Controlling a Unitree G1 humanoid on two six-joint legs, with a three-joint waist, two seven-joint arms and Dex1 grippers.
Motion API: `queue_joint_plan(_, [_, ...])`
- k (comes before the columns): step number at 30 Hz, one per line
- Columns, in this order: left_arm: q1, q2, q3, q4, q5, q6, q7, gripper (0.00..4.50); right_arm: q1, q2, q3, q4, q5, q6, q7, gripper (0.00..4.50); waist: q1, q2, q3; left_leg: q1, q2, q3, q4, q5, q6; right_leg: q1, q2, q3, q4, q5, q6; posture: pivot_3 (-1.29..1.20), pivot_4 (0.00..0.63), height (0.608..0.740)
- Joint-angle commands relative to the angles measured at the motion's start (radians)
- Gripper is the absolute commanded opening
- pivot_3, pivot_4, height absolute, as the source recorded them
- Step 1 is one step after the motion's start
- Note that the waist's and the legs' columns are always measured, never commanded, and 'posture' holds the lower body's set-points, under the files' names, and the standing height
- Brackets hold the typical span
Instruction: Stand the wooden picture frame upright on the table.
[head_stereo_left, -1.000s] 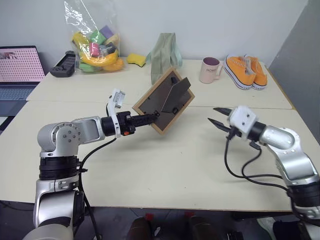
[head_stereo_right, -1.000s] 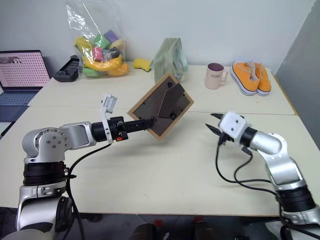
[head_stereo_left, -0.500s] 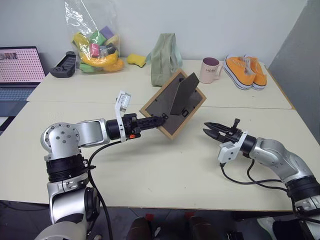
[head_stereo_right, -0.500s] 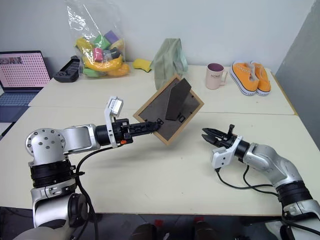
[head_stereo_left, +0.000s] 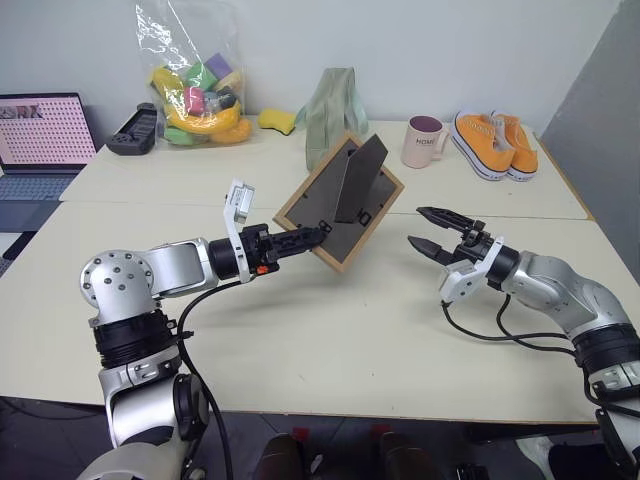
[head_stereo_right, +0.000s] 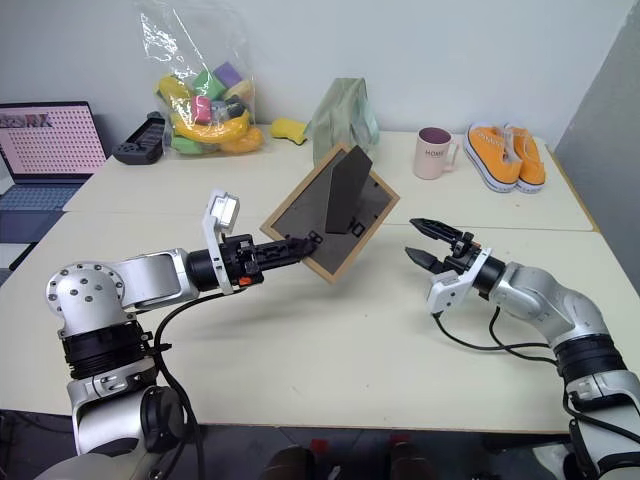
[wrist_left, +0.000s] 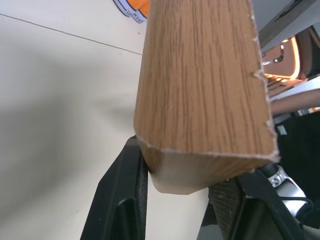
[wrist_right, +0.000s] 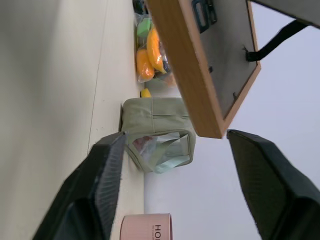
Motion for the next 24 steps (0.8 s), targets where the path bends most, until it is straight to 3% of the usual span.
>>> queue_joint_plan(1, [-0.009,-0.026,0.058,0.028,-0.125,0.017,0.081,1.40,-0.046,0.009,0.029,0.010,-0.096,0.006,-0.109,3.89,0.000,0.000,0.000,0.000,0.000,0.000,0.000,0.000,0.000,0.000,0.000,0.000,0.000,0.000,0.000,0.00,0.150,0.740])
queue_joint_plan(10, [0.065,-0.025,0.015,0.041,-0.380,-0.026,0.294,1.40,-0.105,0.044,0.075,0.052,-0.175,0.029,-0.264,3.89,-0.001,0.000,0.000,0.001,-0.001,0.000,0.000,0.000,0.000,-0.001,0.000,0.000,0.004,0.000,0.000,0.00,0.150,0.740])
queue_joint_plan(18, [0.179,0.053,-0.164,0.005,-0.754,-0.258,0.547,1.40,-0.163,0.063,0.125,0.109,-0.206,0.043,-0.314,3.89,0.000,0.000,0.000,0.002,-0.001,0.000,0.001,0.000,0.000,0.000,-0.001,0.001,0.006,0.000,0.000,0.00,0.150,0.740])
queue_joint_plan(24, [0.214,0.066,-0.238,-0.047,-0.784,-0.338,0.560,1.40,-0.209,0.100,0.159,0.139,-0.211,0.055,-0.344,3.89,0.001,0.000,0.000,0.003,-0.001,0.000,0.001,0.000,0.000,0.000,-0.001,0.001,0.007,0.000,0.000,0.00,0.150,0.740])
